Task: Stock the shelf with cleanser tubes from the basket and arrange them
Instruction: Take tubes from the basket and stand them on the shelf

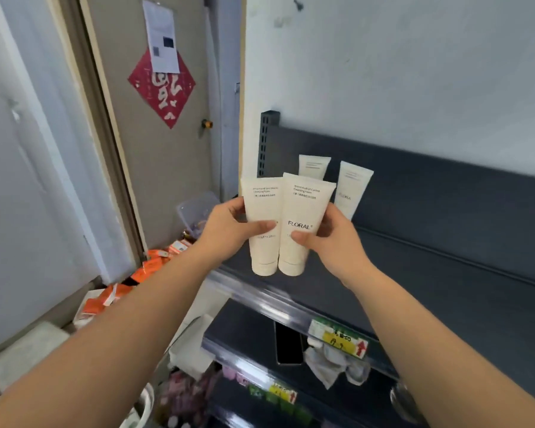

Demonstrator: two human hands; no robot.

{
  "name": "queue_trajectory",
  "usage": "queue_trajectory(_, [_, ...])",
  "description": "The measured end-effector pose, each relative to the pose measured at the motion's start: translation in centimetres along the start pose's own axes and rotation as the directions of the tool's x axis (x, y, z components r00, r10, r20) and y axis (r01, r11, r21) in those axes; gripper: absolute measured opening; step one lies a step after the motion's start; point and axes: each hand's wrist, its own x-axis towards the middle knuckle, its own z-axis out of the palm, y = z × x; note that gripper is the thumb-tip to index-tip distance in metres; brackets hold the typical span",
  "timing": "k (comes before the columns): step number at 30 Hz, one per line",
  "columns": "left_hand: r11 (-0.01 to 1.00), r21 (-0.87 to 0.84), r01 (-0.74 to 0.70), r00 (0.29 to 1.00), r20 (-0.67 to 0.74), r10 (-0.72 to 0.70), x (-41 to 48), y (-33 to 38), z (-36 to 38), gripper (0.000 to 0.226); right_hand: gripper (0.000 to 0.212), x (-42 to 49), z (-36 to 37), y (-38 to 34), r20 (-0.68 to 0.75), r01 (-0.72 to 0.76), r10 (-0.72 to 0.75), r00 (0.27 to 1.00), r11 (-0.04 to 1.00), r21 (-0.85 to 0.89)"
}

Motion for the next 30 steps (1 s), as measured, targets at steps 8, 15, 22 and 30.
queue_trajectory(8, [0.997,0.065,-0.048,0.991,0.131,0.039,3.7,-4.3,6.1,0.046,0.054,-0.7,-3.5,5.5,-0.121,-0.073,0.062,0.991,0.994,-0.083])
queue_trajectory(15, [0.983,0.173,-0.063,0.997,0.055,0.054,8.7,-6.0,7.3,0.045,0.044,3.1,-4.3,7.8,-0.348,-0.139,0.063,0.936,0.97,-0.199])
queue_trajectory(22, [0.985,0.168,-0.05,0.997,0.062,0.04,13.0,-6.9,7.6,0.043,0.044,7.3,-5.5,8.6,-0.463,-0.236,0.117,0.879,0.949,-0.208])
queue_trajectory(30, [0.985,0.168,-0.042,0.995,0.091,0.027,15.0,-7.8,8.5,0.04,0.044,9.4,-4.9,8.9,-0.516,-0.264,0.148,0.844,0.951,-0.159])
